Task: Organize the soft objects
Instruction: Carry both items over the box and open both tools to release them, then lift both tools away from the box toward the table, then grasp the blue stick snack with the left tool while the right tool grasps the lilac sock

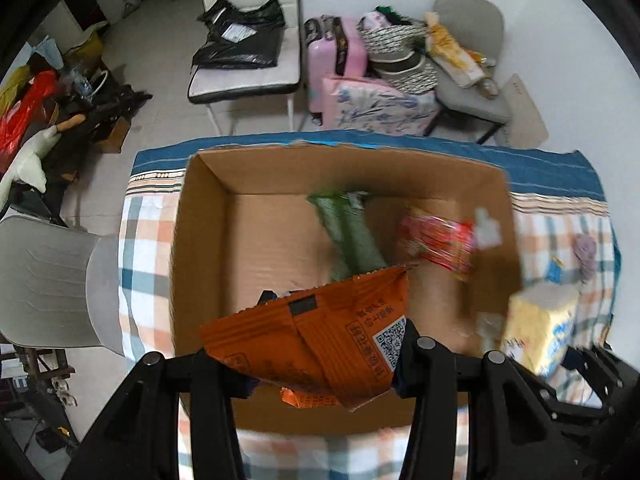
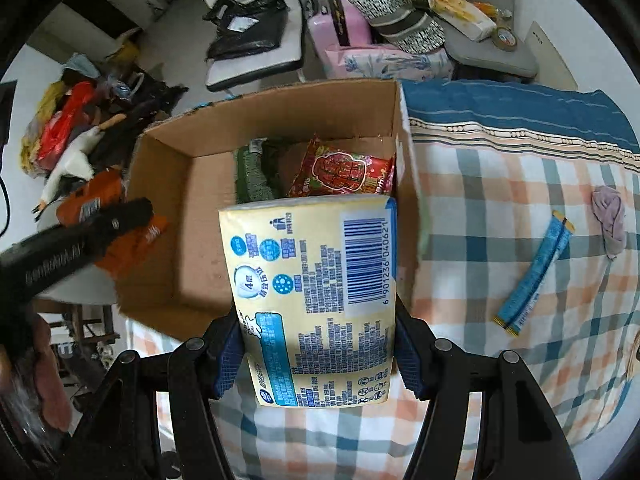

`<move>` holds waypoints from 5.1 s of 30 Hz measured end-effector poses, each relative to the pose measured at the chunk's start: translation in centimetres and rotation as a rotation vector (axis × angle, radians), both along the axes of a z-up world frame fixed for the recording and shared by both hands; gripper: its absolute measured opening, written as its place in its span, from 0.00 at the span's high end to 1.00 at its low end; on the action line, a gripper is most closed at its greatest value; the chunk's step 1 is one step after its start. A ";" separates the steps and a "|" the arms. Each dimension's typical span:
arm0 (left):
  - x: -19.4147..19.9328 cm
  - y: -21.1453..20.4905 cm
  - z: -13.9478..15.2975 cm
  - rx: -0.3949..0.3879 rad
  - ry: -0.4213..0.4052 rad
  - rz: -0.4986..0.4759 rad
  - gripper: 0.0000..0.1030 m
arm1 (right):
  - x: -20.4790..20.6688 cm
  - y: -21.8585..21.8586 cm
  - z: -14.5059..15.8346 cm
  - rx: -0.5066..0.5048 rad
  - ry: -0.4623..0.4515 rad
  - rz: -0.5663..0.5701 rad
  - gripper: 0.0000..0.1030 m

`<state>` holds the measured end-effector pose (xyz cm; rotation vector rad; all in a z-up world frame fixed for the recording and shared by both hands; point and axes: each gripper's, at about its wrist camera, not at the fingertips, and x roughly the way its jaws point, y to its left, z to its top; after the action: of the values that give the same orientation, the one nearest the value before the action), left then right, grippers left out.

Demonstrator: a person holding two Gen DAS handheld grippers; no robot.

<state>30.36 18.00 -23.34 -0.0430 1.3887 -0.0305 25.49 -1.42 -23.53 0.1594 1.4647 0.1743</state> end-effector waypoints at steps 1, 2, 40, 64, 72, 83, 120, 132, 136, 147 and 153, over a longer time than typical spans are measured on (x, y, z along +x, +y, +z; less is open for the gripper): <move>0.8 0.7 -0.9 0.004 0.014 0.001 0.57 | 0.5 0.4 -0.9 -0.007 0.015 -0.007 0.36; 1.5 1.1 -1.7 0.007 0.026 0.003 0.57 | 0.9 0.6 -1.8 -0.012 0.030 -0.013 0.36; 5.2 3.5 -4.9 -0.024 0.106 -0.023 0.08 | 4.2 3.7 -6.9 -0.170 0.078 -0.030 0.00; -10.9 2.6 6.4 0.016 -0.149 0.043 0.08 | -6.5 3.4 4.6 -0.159 -0.145 0.013 0.00; -13.5 1.8 9.3 0.022 -0.190 0.051 0.08 | -8.5 2.7 7.9 -0.122 -0.201 0.037 0.00; -13.3 -5.5 10.8 0.063 -0.236 -0.011 0.08 | -8.7 -3.4 8.7 -0.036 -0.215 -0.026 0.00; -2.8 -45.3 -16.6 0.043 0.247 -0.482 0.17 | -1.6 -42.3 -7.7 -0.191 0.039 -0.355 0.00; -2.2 -46.1 -19.2 0.062 0.293 -0.432 0.31 | 5.3 -41.9 -12.8 -0.130 0.099 -0.252 0.00; -1.9 -46.4 -19.2 0.054 0.291 -0.414 0.31 | 6.9 -42.7 -13.9 -0.081 0.121 -0.281 0.00; -2.8 -46.8 -18.0 0.025 0.258 -0.402 0.72 | 9.3 -42.1 -17.9 -0.035 0.196 -0.276 0.15; -3.1 -46.5 -17.7 0.005 0.259 -0.380 0.80 | 9.4 -41.5 -18.2 -0.075 0.194 -0.262 0.28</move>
<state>27.22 -28.47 -41.05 0.2294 1.6394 -0.3482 34.93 -42.91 -41.73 0.3121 1.6241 -0.1119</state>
